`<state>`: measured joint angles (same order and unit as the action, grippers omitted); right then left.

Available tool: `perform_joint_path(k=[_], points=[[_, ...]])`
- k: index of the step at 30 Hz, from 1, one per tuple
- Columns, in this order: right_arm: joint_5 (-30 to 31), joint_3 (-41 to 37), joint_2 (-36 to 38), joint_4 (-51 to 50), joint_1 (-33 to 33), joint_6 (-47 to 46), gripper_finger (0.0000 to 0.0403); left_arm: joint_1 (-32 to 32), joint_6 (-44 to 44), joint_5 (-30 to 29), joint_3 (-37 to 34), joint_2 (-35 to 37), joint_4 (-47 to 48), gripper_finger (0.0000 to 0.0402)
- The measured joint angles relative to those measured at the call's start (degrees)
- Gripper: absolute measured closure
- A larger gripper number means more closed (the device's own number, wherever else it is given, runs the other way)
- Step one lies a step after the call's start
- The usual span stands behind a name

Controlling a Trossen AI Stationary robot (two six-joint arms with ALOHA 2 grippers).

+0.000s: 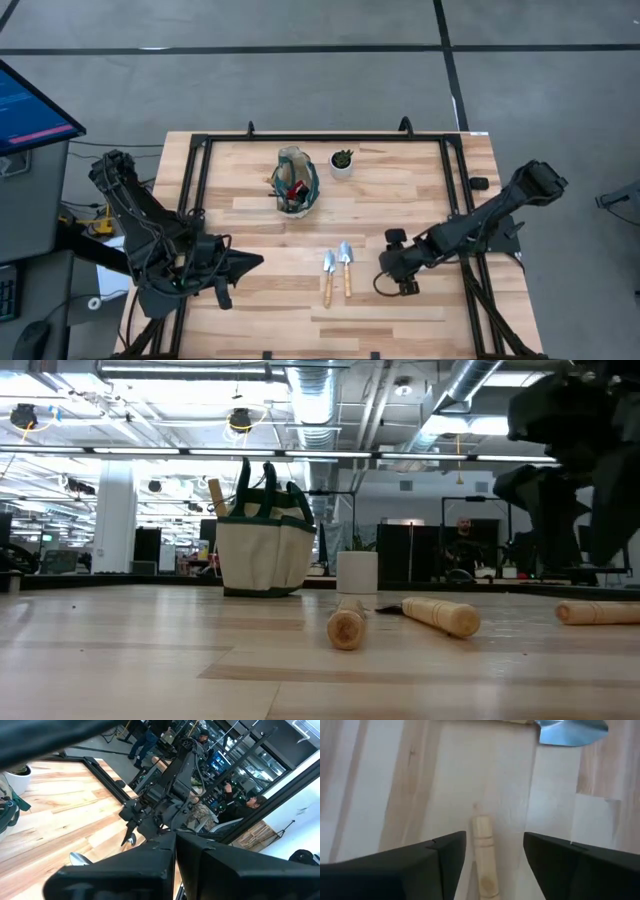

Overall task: Pick & Place Garden tools in Gardening bag
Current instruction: Put the top light brown trowel into the pocket of the white gardening bag

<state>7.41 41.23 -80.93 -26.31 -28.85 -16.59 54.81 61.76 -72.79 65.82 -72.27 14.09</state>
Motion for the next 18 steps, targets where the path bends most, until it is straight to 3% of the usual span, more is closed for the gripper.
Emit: perform_joint_path(k=[13,15,18], points=[[-2.9,0.1,-11.5,3.8,0.0,1.2,0.0226,-0.2,0.0,-0.1,0.0,0.0,-0.3,0.0399],[-2.8,0.2,-12.2,3.4,0.3,1.1,0.0249,-0.2,0.0,0.0,0.0,0.0,-0.3,0.0399],[-2.4,0.1,-11.8,3.5,0.7,-0.1,0.032,-0.2,0.0,0.0,0.0,0.0,-0.5,0.0399]])
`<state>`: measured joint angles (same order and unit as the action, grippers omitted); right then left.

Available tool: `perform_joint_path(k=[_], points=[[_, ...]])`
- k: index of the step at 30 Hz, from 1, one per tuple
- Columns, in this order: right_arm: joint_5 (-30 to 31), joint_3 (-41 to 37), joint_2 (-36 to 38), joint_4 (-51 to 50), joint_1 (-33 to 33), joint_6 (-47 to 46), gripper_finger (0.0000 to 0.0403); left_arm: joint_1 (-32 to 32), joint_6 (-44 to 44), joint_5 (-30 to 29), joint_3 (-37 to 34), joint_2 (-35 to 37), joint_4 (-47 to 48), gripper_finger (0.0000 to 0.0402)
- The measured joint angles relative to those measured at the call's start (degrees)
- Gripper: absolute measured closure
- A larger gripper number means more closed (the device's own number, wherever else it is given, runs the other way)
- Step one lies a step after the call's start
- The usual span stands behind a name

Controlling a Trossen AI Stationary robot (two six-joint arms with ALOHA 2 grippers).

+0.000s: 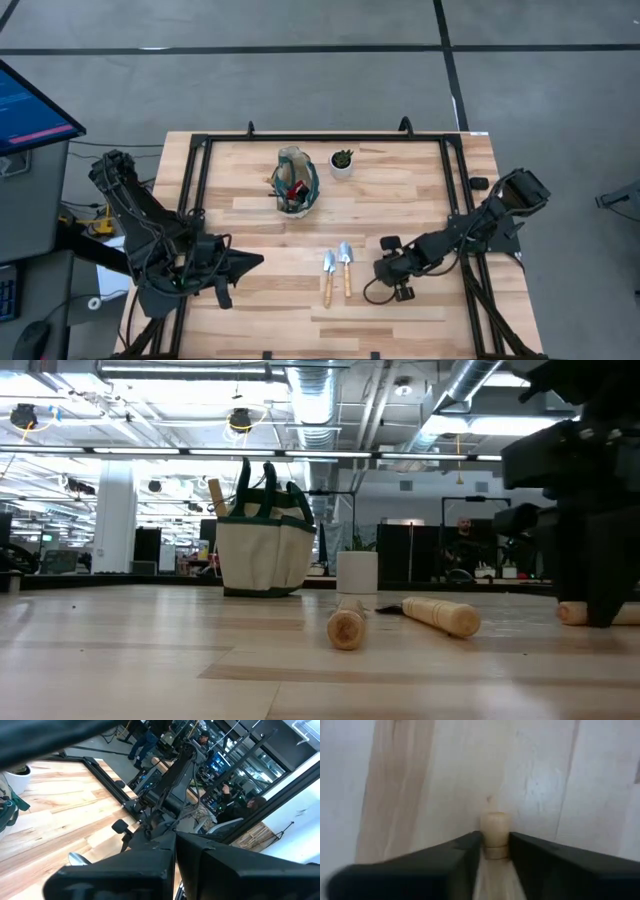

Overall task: Pick & Place Garden tools in Gardening bag
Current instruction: Put the top light brown trowel into the pocket of the white gardening bag

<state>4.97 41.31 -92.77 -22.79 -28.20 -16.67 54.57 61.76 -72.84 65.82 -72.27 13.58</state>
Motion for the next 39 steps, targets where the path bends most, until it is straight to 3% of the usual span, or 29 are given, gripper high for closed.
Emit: perform_joint_path(k=[2,6,11,15,17,23,28,33,39], points=[[-0.2,-0.2,1.3,0.1,0.6,-0.8,0.0358,0.0,0.0,0.0,0.0,0.0,0.0,0.0399],[2.9,-0.8,4.8,-0.3,2.8,-3.3,0.035,0.0,0.0,0.0,0.0,0.0,0.0,0.0399],[8.8,-0.5,16.6,6.6,7.6,-2.5,0.035,0.0,0.0,-0.3,0.0,0.0,-0.5,0.0399],[15.6,-0.4,25.5,16.1,14.4,4.5,0.035,0.0,0.0,-2.5,0.0,0.0,-0.8,0.0399],[15.4,-0.4,27.5,22.6,18.8,9.6,0.035,-0.3,0.0,-3.3,0.0,0.0,-0.8,0.0399],[0.8,-0.4,24.3,44.7,33.3,19.5,0.0351,-2.3,0.0,-3.7,0.0,0.0,-1.0,0.0399],[-13.3,-0.4,15.9,61.0,42.6,19.5,0.0351,-3.8,0.0,-3.7,0.0,0.0,-1.2,0.0399],[-21.0,-0.2,7.4,73.2,48.4,16.5,0.0351,-4.8,0.1,-3.7,0.0,0.0,-1.6,0.0399],[-26.5,4.0,-1.9,80.3,51.4,13.2,0.0351,-6.6,0.2,-3.7,0.0,0.0,-1.9,0.0399]])
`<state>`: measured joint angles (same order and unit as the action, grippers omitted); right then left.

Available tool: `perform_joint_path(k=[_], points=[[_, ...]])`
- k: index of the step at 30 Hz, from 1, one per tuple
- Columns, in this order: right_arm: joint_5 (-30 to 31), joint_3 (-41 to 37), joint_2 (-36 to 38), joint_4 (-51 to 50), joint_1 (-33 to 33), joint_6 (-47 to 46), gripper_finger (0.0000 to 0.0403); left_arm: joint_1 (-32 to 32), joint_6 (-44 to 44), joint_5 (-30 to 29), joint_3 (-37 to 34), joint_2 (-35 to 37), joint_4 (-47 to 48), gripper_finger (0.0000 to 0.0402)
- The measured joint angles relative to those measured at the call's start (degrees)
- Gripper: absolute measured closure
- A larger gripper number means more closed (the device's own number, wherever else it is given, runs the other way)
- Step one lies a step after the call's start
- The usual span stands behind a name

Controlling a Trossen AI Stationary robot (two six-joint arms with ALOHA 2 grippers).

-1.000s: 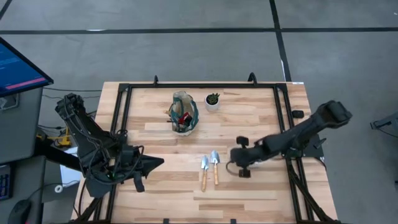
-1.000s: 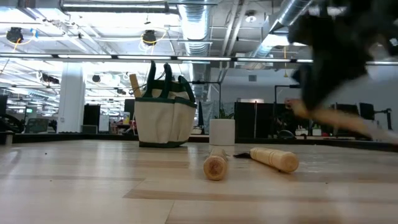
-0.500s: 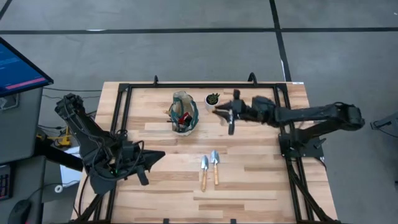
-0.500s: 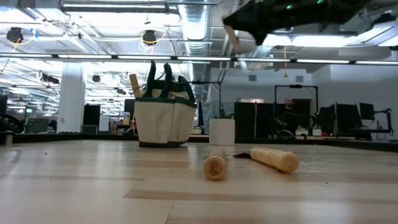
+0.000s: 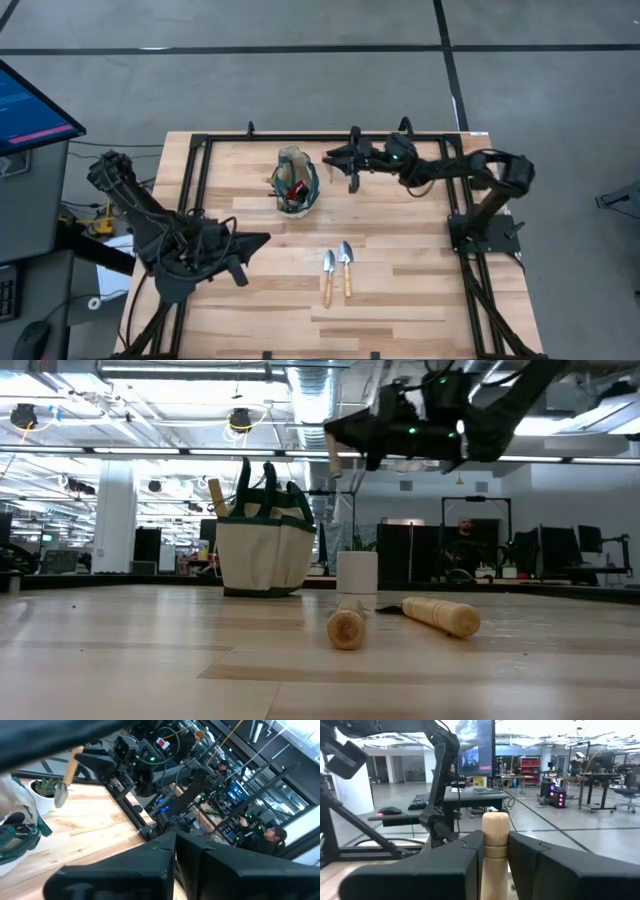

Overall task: Pick & Place Garden tools in Gardening bag
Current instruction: Put the top light brown trowel into the pocket of the white gardening bag

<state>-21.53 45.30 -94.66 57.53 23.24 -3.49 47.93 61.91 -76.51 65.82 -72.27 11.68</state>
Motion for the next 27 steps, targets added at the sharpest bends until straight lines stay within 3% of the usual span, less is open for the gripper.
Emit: perform_joint_path(k=[15,27], points=[[-5.7,16.2,-11.4,-0.3,0.5,-0.2,0.0351,-1.1,-0.1,0.0,0.0,0.0,-0.7,0.0399],[-8.9,15.5,-7.8,1.2,3.5,-2.1,0.0351,-1.1,-2.9,0.1,0.0,0.0,-0.7,0.0399]])
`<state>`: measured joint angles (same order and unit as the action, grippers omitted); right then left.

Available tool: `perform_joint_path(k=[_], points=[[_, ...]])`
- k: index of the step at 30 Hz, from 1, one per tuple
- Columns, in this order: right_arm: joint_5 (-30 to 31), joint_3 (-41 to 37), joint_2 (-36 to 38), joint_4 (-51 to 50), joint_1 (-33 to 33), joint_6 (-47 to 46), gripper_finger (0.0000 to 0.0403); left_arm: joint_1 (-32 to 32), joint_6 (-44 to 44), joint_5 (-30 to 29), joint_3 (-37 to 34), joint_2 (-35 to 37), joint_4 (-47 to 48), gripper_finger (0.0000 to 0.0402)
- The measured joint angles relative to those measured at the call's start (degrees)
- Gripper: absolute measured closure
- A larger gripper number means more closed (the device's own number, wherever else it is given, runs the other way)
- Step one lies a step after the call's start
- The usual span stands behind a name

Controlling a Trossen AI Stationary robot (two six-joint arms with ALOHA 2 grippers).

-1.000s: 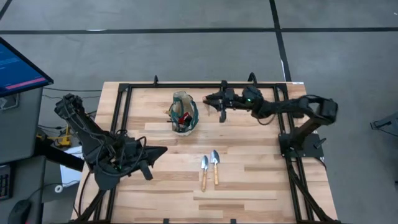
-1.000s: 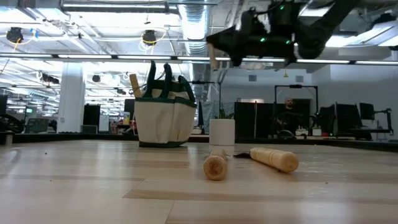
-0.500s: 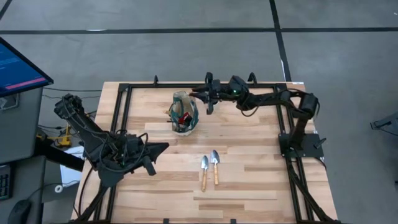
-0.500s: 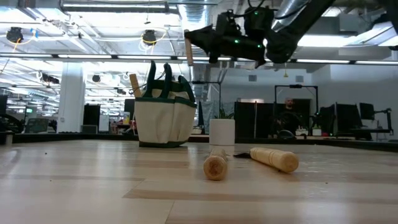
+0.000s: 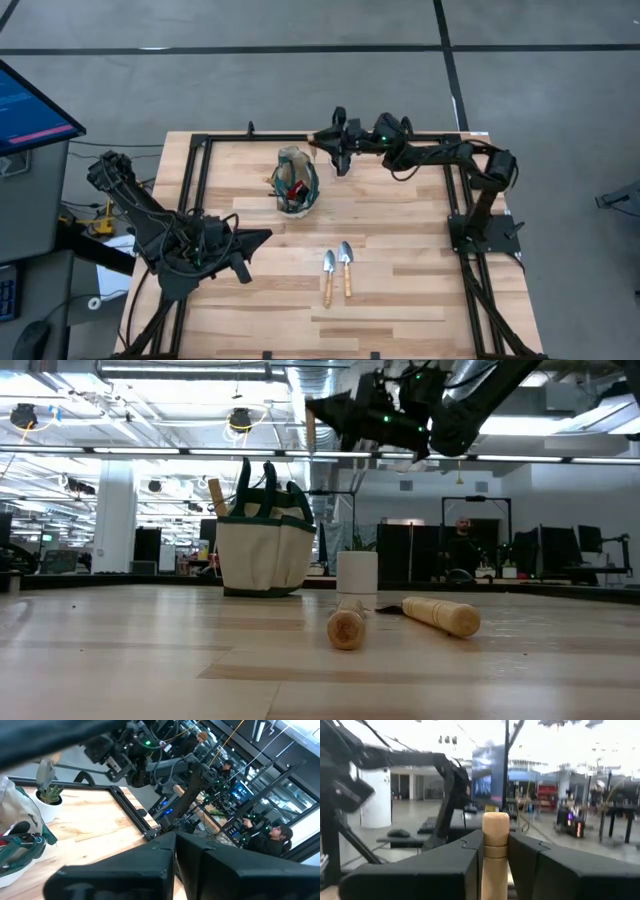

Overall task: Pick & Place Garden tools in Gardening bag
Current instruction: Put the top light brown trowel into the pocket of the white gardening bag

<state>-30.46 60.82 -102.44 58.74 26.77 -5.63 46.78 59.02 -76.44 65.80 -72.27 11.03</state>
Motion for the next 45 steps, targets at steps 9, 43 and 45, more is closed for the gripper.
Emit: perform_joint_path(k=[9,43,45], points=[[-2.6,-0.2,0.0,-1.9,-0.3,0.4,0.0351,0.0,-0.3,-0.1,0.0,0.0,0.0,0.0399],[-2.6,-0.1,-8.5,2.5,1.7,0.3,0.0351,-1.6,-0.3,-0.3,0.0,0.0,-0.5,0.0399],[-2.5,-0.1,-8.5,1.8,1.2,1.5,0.0351,-2.0,-0.3,-0.3,0.0,0.0,-0.5,0.0399]])
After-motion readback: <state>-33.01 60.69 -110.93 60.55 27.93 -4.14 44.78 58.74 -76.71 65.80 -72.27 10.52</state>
